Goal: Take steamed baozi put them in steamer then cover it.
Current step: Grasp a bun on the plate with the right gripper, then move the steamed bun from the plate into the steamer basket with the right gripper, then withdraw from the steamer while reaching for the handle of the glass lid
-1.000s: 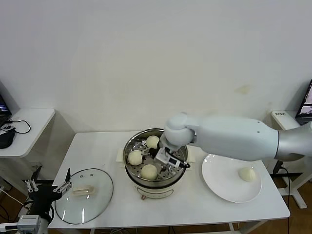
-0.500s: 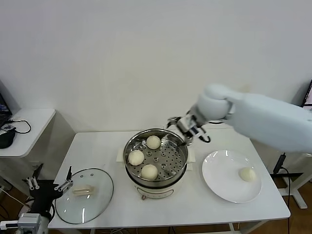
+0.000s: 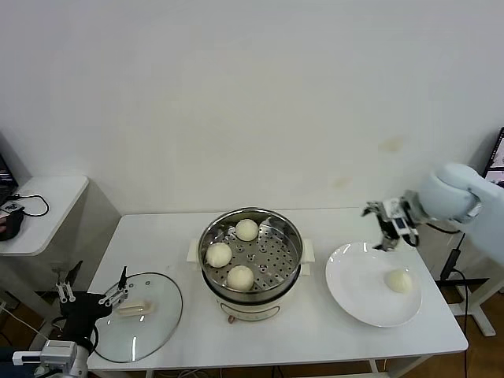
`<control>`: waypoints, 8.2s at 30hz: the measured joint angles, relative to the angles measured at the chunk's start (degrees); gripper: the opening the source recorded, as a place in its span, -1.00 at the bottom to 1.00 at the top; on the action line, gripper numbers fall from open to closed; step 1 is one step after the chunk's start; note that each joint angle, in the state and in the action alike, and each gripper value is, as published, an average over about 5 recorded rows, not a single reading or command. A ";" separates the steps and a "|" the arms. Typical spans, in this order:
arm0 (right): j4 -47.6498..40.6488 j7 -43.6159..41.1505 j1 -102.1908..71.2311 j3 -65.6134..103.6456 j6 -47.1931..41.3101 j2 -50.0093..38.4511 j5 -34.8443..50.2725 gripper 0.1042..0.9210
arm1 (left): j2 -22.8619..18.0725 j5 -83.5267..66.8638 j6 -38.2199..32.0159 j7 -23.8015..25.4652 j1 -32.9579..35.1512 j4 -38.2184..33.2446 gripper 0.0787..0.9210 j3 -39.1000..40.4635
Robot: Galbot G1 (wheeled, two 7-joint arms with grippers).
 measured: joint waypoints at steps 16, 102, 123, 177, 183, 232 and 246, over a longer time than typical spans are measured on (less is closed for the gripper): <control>-11.51 1.82 -25.51 17.70 5.37 -1.47 -9.04 0.76 | -0.40 0.91 0.13 0.06 0.49 0.16 0.77 0.33; 0.03 13.63 12.59 -11.28 -20.29 24.98 28.11 0.15 | -0.61 1.15 0.36 0.19 -1.01 0.62 0.77 0.58; -5.40 17.31 4.03 -12.84 -22.30 30.87 26.24 0.16 | -0.91 1.16 0.39 0.18 -0.88 0.59 0.77 0.29; 15.40 50.80 -70.22 72.98 17.09 29.57 25.37 0.76 | -0.79 7.15 -3.74 -0.38 -2.86 4.54 0.77 4.70; 17.05 51.92 -84.80 90.46 22.68 39.96 22.53 0.76 | 0.88 18.50 -7.33 -0.59 -3.03 8.59 0.77 3.72; 20.56 57.42 -107.58 111.50 28.45 57.15 15.83 0.76 | 5.80 76.02 -14.70 -4.64 -3.79 28.42 0.77 8.68; 21.74 57.41 -109.02 111.72 28.69 57.97 15.00 0.76 | 7.22 74.72 -14.69 -4.01 -9.73 34.56 0.77 9.48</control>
